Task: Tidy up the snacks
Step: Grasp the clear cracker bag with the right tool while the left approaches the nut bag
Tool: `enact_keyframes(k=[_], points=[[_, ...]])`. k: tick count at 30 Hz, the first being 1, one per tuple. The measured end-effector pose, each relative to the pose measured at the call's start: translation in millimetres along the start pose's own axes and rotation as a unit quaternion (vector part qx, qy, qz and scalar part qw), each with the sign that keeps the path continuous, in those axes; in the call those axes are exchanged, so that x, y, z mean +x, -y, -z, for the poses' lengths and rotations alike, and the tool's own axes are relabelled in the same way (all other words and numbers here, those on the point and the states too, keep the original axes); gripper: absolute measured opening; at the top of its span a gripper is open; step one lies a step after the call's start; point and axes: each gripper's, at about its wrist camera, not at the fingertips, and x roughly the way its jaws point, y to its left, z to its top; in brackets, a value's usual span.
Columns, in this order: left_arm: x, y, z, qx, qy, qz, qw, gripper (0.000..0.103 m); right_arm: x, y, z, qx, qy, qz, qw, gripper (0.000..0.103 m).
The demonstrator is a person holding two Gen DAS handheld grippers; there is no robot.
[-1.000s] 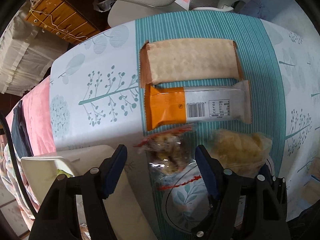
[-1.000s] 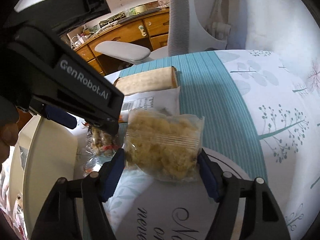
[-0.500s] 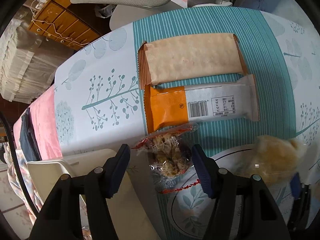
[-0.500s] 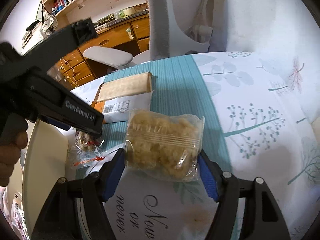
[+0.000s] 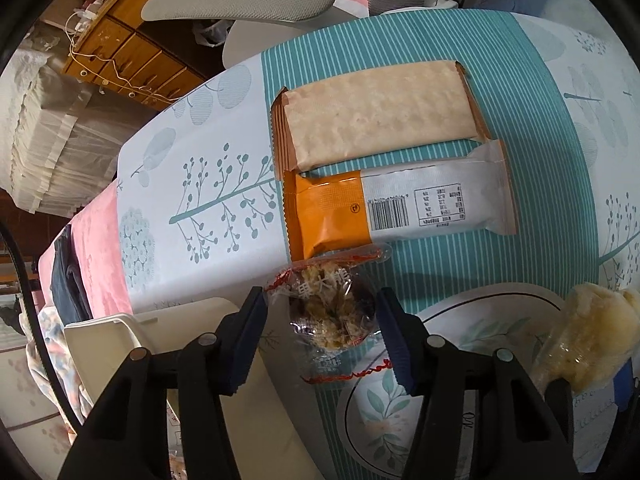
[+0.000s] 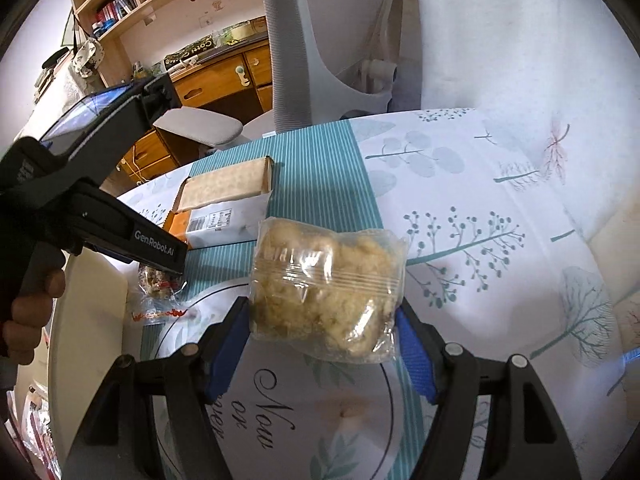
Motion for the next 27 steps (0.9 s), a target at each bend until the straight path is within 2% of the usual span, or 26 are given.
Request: enact_keyframes(k=[2,6,11,13,14,16,18,22,27], points=[[-1.3,1.8,2.5,0.002,0.002,0.002,1.0000,0.047,-2.5,1.4,0.3,0.000,0.000,0.002,1.000,0.070],[-3.0,8.8,6.8,0.019,0.012,-0.008,0.9997,0.045,-10.3,3.3,1.8,0.002,0.003,0.006,1.000,0.070],[-6.9,15.3,15.1,0.030,0.006,0.011,0.9995,0.044,-22.9,3.2,3.8,0.004,0.006,0.006,1.000,0.070],[-10.9,18.6,20.4,0.037,0.006,0.019,0.9991,0.032,-28.2,2.1,4.4,0.001,0.005,0.005,1.000,0.070],[-18.2,20.8,24.1,0.043,0.017,0.012,0.9988,0.018,-29.8,1.7,5.0,0.000,0.004,0.005,1.000,0.070],[-26.9,22.8,28.2,0.049,0.022,0.027,0.9982,0.017,-35.7,0.4,6.4,-0.001,0.004,0.005,1.000,0.070],[-33.8,23.4,34.4,0.051,0.018,0.053,0.9972,0.006,-39.8,-0.5,8.5,0.000,0.002,0.004,1.000,0.070],[-48.2,14.1,42.8,0.042,0.029,0.074,0.9959,0.006,-54.2,-5.0,14.2,0.002,0.004,0.001,1.000,0.070],[-67.4,-10.5,49.3,0.015,0.048,0.123,0.9911,0.008,-72.1,-14.8,23.5,-0.006,0.013,0.003,1.000,0.070]])
